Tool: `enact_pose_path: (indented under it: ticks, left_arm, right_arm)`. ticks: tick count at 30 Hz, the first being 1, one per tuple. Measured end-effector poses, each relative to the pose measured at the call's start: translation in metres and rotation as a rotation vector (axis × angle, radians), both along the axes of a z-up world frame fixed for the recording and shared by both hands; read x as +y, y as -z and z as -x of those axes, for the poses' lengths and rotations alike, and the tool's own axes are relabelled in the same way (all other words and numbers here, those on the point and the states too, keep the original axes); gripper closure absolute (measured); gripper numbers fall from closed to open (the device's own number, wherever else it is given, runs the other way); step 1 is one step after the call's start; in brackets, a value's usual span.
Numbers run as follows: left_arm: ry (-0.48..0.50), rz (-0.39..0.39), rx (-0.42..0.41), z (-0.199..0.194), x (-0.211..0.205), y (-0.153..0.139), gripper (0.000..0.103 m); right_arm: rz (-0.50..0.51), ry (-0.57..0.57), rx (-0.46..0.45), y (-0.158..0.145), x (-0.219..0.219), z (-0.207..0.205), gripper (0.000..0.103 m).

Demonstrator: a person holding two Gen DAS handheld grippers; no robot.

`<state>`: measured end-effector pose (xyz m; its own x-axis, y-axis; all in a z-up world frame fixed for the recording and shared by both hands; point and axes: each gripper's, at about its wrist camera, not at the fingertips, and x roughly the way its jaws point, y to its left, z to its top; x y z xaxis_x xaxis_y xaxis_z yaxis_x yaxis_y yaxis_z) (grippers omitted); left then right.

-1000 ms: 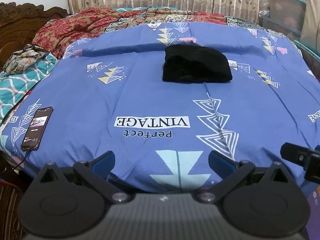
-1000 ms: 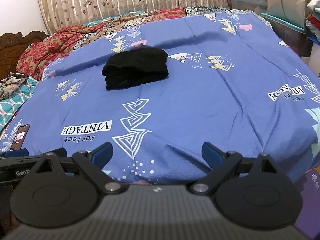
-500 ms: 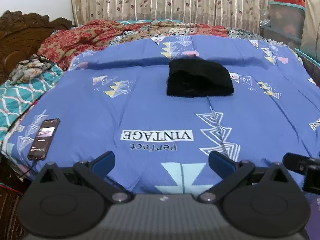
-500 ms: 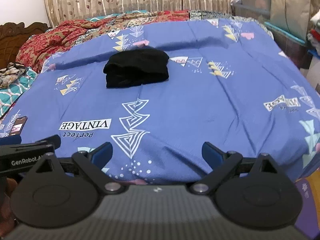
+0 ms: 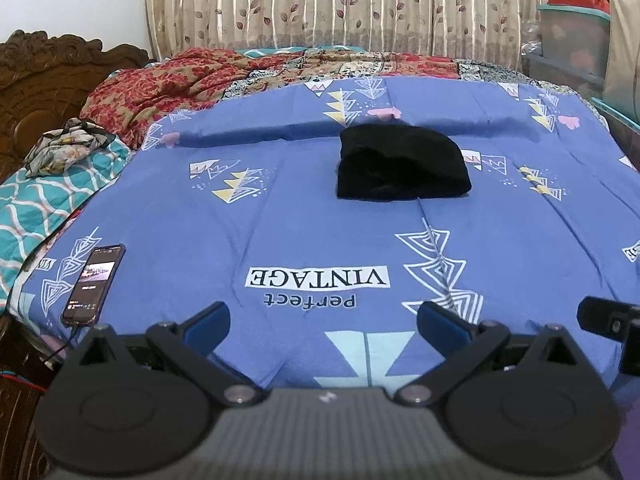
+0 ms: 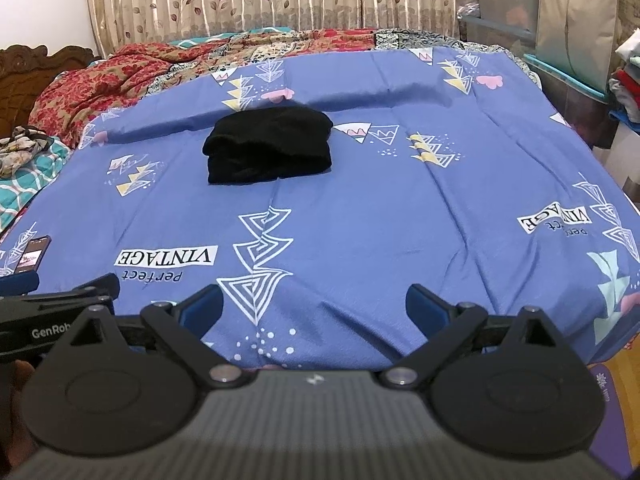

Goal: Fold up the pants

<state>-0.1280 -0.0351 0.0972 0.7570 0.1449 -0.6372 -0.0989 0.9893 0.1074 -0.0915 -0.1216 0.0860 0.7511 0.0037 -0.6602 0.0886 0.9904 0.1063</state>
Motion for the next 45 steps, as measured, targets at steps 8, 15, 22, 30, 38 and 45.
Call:
enact_pose_path:
  ticks: [8,15,22,30,38,45]
  left_arm:
    - [-0.014,-0.016,0.016,-0.003,0.000,0.003,0.000]
    - [-0.029,-0.029,0.033,-0.004,0.000,0.005,0.000]
    - [-0.039,-0.043,0.062,-0.007,0.000,0.009,0.000]
    - [-0.045,-0.062,0.074,-0.008,0.000,0.012,0.000]
    - [-0.042,-0.076,0.089,-0.009,0.000,0.014,0.000]
    - [-0.045,-0.081,0.104,-0.010,0.002,0.015,0.000]
  right_arm:
    - [0.012,-0.007,0.007,0.000,0.002,-0.001,0.004]
    - [0.022,-0.012,0.021,0.002,0.004,-0.003,0.004]
    - [0.030,-0.010,0.027,0.004,0.002,-0.002,0.004]
    - [0.039,-0.009,0.032,0.006,-0.003,-0.002,0.004]
    - [0.038,-0.012,0.034,0.007,-0.003,-0.002,0.004]
    - [0.037,-0.018,0.038,0.009,-0.004,-0.001,0.004]
